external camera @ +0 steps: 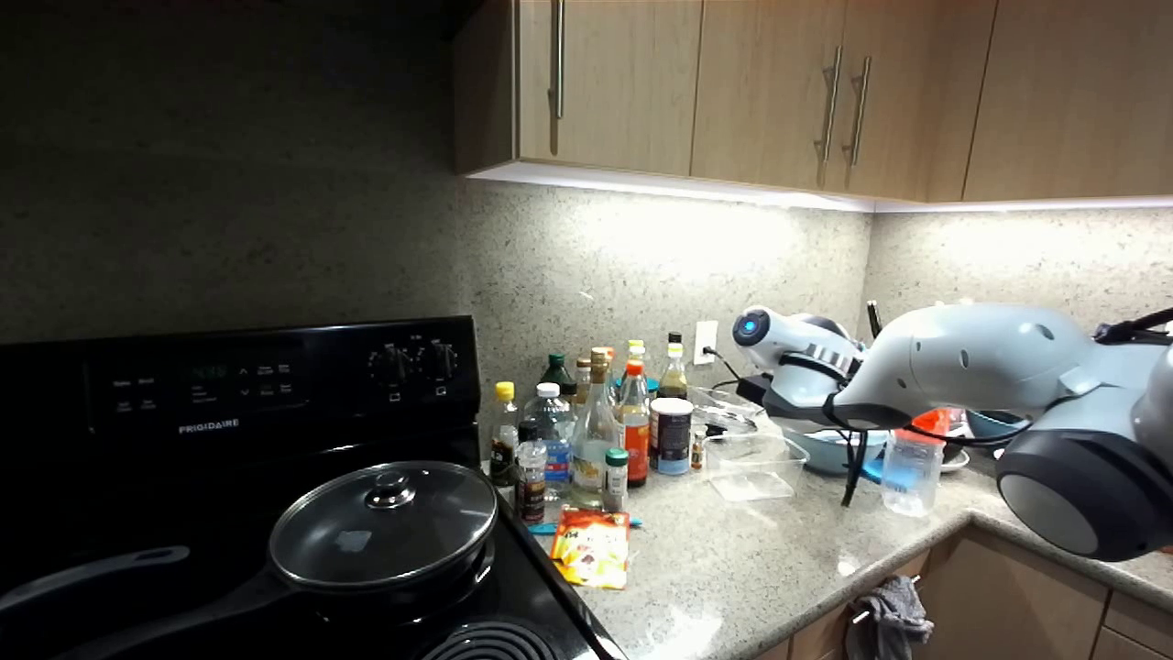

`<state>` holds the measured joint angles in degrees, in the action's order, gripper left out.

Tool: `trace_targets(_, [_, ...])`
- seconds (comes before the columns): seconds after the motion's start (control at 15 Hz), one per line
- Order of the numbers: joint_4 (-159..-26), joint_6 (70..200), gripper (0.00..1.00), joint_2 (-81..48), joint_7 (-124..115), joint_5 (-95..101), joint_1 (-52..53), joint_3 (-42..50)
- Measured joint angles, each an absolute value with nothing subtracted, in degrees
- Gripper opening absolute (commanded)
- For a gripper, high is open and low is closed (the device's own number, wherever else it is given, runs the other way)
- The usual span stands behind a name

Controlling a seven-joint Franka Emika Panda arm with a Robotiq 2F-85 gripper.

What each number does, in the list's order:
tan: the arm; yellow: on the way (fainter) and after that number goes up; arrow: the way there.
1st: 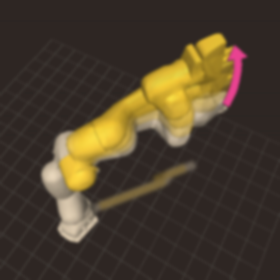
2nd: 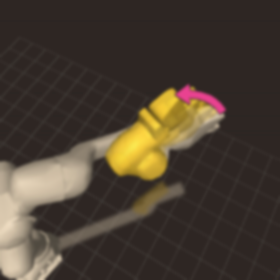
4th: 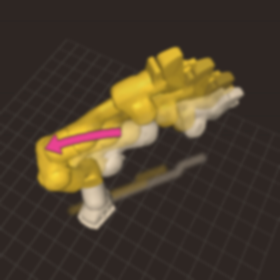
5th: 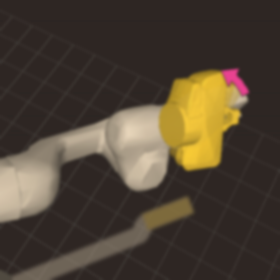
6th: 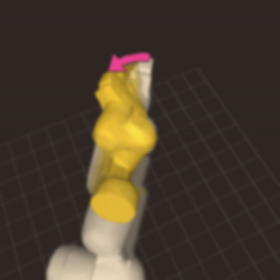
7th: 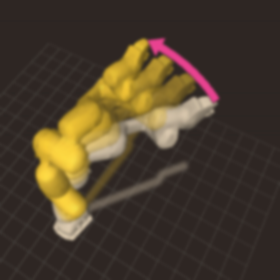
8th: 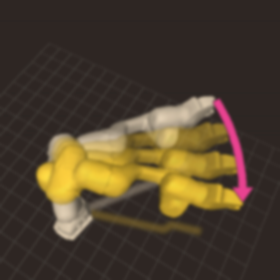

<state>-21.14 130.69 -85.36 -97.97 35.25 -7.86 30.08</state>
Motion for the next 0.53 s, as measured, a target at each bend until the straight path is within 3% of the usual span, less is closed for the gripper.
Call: trace_targets(0.53, [-21.2, 130.4, 0.02, -85.4, -98.5, 35.3, -7.9, 30.2])
